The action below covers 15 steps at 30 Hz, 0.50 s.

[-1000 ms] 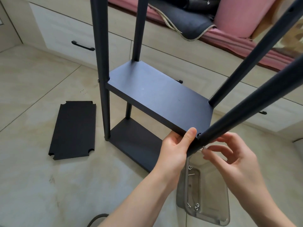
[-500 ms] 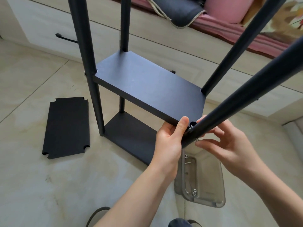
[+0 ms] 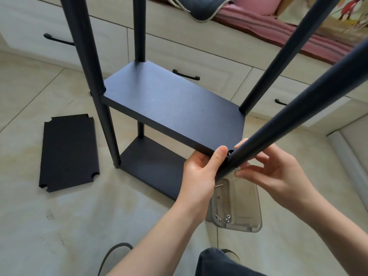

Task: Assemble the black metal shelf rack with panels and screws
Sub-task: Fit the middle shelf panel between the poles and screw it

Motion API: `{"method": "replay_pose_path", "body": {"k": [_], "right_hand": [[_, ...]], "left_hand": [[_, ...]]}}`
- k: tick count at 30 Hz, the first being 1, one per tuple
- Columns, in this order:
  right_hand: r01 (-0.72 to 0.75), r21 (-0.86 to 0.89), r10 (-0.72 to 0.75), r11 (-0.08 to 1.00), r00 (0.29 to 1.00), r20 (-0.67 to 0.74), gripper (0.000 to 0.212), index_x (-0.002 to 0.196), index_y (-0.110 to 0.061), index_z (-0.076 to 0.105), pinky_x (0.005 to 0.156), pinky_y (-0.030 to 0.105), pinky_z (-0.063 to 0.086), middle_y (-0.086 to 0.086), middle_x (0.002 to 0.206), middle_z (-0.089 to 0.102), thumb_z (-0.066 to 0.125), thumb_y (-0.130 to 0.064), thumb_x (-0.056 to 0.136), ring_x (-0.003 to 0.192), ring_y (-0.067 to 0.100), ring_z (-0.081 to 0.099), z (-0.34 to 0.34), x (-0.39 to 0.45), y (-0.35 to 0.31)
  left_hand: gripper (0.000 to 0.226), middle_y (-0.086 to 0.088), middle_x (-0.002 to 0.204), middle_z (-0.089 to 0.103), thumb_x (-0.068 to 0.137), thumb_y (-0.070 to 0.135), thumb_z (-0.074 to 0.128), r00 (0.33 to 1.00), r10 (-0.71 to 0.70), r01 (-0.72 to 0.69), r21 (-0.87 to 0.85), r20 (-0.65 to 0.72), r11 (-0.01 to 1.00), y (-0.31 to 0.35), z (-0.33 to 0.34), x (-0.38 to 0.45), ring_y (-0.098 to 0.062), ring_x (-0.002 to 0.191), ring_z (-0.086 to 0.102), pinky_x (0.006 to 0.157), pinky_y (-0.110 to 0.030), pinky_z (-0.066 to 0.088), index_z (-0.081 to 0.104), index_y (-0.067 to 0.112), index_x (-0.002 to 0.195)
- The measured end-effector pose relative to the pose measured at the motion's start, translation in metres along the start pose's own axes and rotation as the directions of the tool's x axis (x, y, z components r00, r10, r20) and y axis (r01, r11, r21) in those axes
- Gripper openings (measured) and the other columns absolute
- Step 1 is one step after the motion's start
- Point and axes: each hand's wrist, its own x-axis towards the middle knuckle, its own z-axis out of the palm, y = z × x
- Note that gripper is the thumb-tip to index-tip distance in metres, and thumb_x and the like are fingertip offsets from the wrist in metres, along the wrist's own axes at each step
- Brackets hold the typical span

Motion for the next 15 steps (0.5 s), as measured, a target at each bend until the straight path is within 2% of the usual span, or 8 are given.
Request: {"method": "replay_pose_path", "body": {"k": [2, 4, 5, 7, 9, 11, 15], "right_hand": [[0.004, 0.008, -0.004, 1.000, 1.000, 0.005, 0.032, 0.105, -0.025, 0.068, 0.079, 0.039, 0.059, 0.001, 0.105, 0.065, 0.079, -0.021, 0.075, 0.087, 0.028, 0.062, -0.0005, 0.0000, -0.0003], [0.006, 0.012, -0.006, 1.000, 1.000, -0.003, 0.034, 0.106, -0.024, 0.068, 0.080, 0.037, 0.059, 0.002, 0.105, 0.065, 0.082, -0.035, 0.077, 0.089, 0.031, 0.063, -0.0002, 0.0001, -0.0022], [0.002, 0.011, -0.002, 1.000, 1.000, -0.006, 0.035, 0.106, -0.024, 0.069, 0.080, 0.037, 0.059, 0.001, 0.105, 0.066, 0.082, -0.038, 0.076, 0.089, 0.031, 0.063, 0.0000, 0.0002, -0.0031], [0.002, 0.003, -0.002, 1.000, 1.000, -0.010, 0.033, 0.106, -0.022, 0.069, 0.080, 0.040, 0.059, 0.002, 0.105, 0.066, 0.080, -0.032, 0.076, 0.090, 0.033, 0.064, 0.0000, 0.0004, -0.0027], [0.008, 0.003, -0.008, 1.000, 1.000, -0.013, 0.036, 0.106, -0.024, 0.069, 0.079, 0.037, 0.059, 0.003, 0.104, 0.066, 0.081, -0.039, 0.075, 0.089, 0.033, 0.063, 0.0010, 0.0004, -0.0031], [0.003, 0.007, -0.003, 1.000, 1.000, -0.020, 0.042, 0.105, -0.028, 0.068, 0.079, 0.033, 0.059, 0.004, 0.103, 0.065, 0.081, -0.050, 0.072, 0.088, 0.031, 0.063, 0.0018, 0.0004, -0.0037], [0.004, 0.005, -0.004, 1.000, 1.000, -0.026, 0.042, 0.103, -0.031, 0.067, 0.079, 0.033, 0.059, 0.003, 0.101, 0.066, 0.080, -0.054, 0.070, 0.088, 0.032, 0.064, 0.0030, 0.0005, -0.0034]], "left_hand": [[0.035, -0.012, 0.104, 0.076, 0.094, 0.041, 0.066, 1.000, -0.013, 0.013, 0.006, 0.019, 1.000, 0.0017, -0.0013, 0.0000, -0.026, 0.103, 0.071, 0.095, -0.033, 0.054, 0.072, 0.010, 0.107], [0.034, -0.010, 0.103, 0.076, 0.093, 0.042, 0.066, 0.999, -0.020, 0.019, 0.016, 0.032, 1.000, 0.0025, -0.0027, 0.0003, -0.025, 0.102, 0.071, 0.094, -0.034, 0.054, 0.074, 0.012, 0.106], [0.032, -0.007, 0.099, 0.077, 0.092, 0.044, 0.067, 0.999, -0.017, 0.016, 0.027, 0.034, 1.000, 0.0029, -0.0035, 0.0005, -0.022, 0.098, 0.072, 0.089, -0.030, 0.056, 0.075, 0.014, 0.103], [0.032, 0.002, 0.085, 0.075, 0.087, 0.050, 0.068, 0.999, -0.007, 0.006, 0.057, 0.032, 0.998, 0.0043, -0.0052, 0.0002, -0.012, 0.083, 0.071, 0.074, -0.019, 0.054, 0.076, 0.019, 0.092], [0.028, 0.009, 0.073, 0.071, 0.087, 0.047, 0.067, 0.999, 0.004, -0.007, 0.072, 0.037, 0.997, 0.0053, -0.0073, 0.0002, -0.005, 0.072, 0.067, 0.065, -0.012, 0.049, 0.074, 0.020, 0.083], [0.025, 0.014, 0.067, 0.066, 0.092, 0.041, 0.067, 0.999, 0.010, -0.014, 0.084, 0.048, 0.996, 0.0064, -0.0088, 0.0011, -0.002, 0.065, 0.063, 0.061, -0.011, 0.046, 0.072, 0.022, 0.076], [0.036, 0.016, 0.060, 0.059, 0.098, 0.032, 0.063, 0.997, 0.034, -0.041, 0.113, 0.065, 0.993, 0.0084, -0.0092, 0.0027, -0.001, 0.059, 0.057, 0.059, -0.011, 0.044, 0.069, 0.027, 0.063]]}}
